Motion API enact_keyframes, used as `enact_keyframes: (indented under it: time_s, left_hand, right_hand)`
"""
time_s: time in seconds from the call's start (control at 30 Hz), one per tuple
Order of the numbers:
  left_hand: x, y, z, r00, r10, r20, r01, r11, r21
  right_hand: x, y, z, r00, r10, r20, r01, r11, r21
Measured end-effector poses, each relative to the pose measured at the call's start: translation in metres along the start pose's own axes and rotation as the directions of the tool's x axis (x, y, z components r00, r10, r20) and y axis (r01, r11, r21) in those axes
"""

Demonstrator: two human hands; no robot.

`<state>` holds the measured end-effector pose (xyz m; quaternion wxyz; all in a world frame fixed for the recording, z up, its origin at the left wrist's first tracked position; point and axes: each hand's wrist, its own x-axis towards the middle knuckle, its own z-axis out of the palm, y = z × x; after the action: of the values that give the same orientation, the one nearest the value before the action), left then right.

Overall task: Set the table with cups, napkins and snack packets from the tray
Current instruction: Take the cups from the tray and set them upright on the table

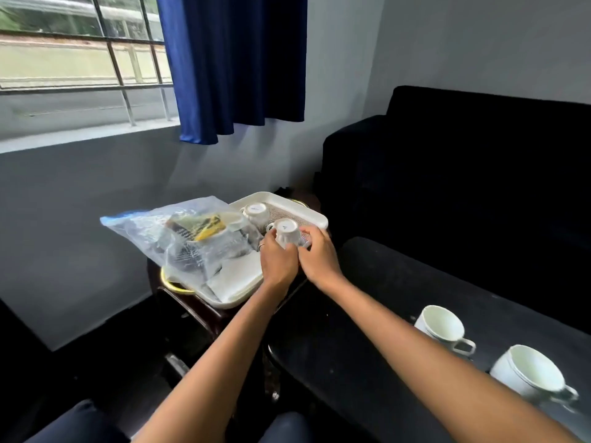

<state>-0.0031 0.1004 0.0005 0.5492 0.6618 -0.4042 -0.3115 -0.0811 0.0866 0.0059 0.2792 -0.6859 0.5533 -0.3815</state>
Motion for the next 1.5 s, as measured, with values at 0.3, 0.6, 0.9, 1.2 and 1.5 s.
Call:
enact_keyframes:
  time_s: [0.3, 0.6, 0.9, 1.2, 1.5]
  left_hand:
    - [0.033, -0.011, 0.005, 0.980, -0.167, 0.109, 0.168, 0.986, 0.000]
    - [0.032, -0.017, 0.008, 0.976, -0.191, 0.107, 0.196, 0.980, -0.033]
    - [-0.013, -0.009, 0.016, 1.000, 0.026, 0.008, -0.025, 0.998, -0.058]
    - [-0.095, -0.011, 0.030, 0.956, 0.290, 0.040, -0.283, 0.951, -0.123]
    - [-0.155, -0.012, 0.037, 0.823, -0.360, 0.440, 0.481, 0.853, -0.202]
  right_hand:
    - [0.051, 0.010, 0.019, 0.965, 0.178, 0.190, -0.137, 0.968, -0.211]
    - [0.055, 0.024, 0.022, 0.968, 0.185, 0.171, -0.176, 0.982, -0.065]
    - [0.019, 0.029, 0.002, 0.983, 0.182, -0.023, -0.146, 0.848, 0.510]
    - [-0.052, 0.040, -0.048, 0.955, 0.263, -0.137, -0.141, 0.810, 0.569]
    - [-0.151, 0.081, -0.082, 0.902, 0.414, -0.121, -0.207, 0.661, 0.722]
